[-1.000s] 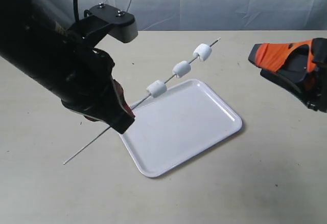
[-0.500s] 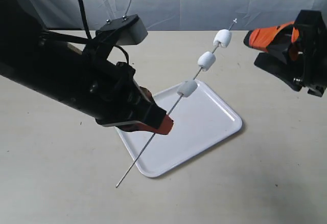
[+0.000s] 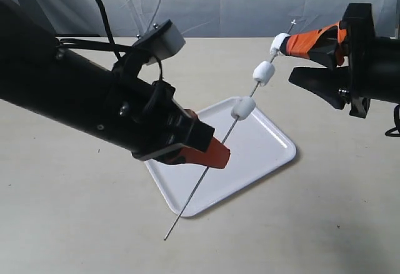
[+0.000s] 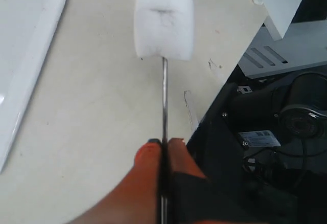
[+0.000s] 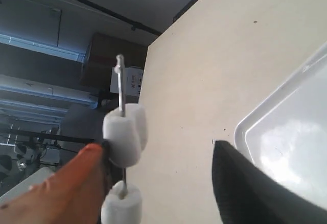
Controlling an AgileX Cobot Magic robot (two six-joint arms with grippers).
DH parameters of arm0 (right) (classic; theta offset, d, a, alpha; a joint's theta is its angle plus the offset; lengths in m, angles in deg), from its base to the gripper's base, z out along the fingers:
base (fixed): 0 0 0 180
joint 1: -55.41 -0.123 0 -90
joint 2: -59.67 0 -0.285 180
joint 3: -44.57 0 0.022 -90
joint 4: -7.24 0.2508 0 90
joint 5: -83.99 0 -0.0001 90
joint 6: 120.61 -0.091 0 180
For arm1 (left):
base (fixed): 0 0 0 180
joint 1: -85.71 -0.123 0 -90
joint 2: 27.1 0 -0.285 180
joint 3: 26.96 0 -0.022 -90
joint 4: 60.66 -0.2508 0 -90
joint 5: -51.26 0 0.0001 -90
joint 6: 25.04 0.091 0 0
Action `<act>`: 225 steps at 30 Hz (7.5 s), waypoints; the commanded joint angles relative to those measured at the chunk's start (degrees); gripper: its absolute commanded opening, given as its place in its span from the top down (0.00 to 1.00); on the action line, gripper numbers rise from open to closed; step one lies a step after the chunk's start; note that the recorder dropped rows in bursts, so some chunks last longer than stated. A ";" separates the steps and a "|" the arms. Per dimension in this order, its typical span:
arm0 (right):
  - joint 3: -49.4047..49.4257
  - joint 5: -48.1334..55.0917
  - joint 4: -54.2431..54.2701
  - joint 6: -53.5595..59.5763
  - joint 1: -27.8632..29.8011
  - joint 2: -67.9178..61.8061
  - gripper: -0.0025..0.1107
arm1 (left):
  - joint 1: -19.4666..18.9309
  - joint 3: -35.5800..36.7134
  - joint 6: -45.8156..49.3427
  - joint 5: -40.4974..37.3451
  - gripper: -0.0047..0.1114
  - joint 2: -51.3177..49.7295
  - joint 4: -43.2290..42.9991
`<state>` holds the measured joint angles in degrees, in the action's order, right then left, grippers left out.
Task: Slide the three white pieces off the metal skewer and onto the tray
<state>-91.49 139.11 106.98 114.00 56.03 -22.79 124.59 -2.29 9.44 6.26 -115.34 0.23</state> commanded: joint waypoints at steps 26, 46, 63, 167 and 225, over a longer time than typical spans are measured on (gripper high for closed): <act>-8.18 -1.79 0.21 0.78 -8.03 -3.14 0.48 | 0.06 0.25 -3.83 1.54 0.96 -0.26 -1.32; -8.18 -8.99 0.21 1.27 -8.03 -3.14 0.76 | 0.06 0.25 -5.57 -4.74 0.96 -0.26 -1.67; -8.18 -3.97 0.21 0.75 -8.03 -3.14 0.64 | 0.06 0.25 -5.57 2.21 0.96 -0.26 -2.69; -16.70 0.71 -4.56 4.93 -17.28 -26.94 0.78 | 0.06 0.02 -19.07 5.18 0.96 -9.60 -8.53; -25.46 -15.40 -29.06 -5.39 -17.23 -27.71 0.56 | 1.93 0.55 -31.29 6.61 0.96 -9.60 -27.85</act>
<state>-116.68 122.05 77.64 108.80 38.54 -50.51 126.65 -1.86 -21.97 10.72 -124.96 -28.27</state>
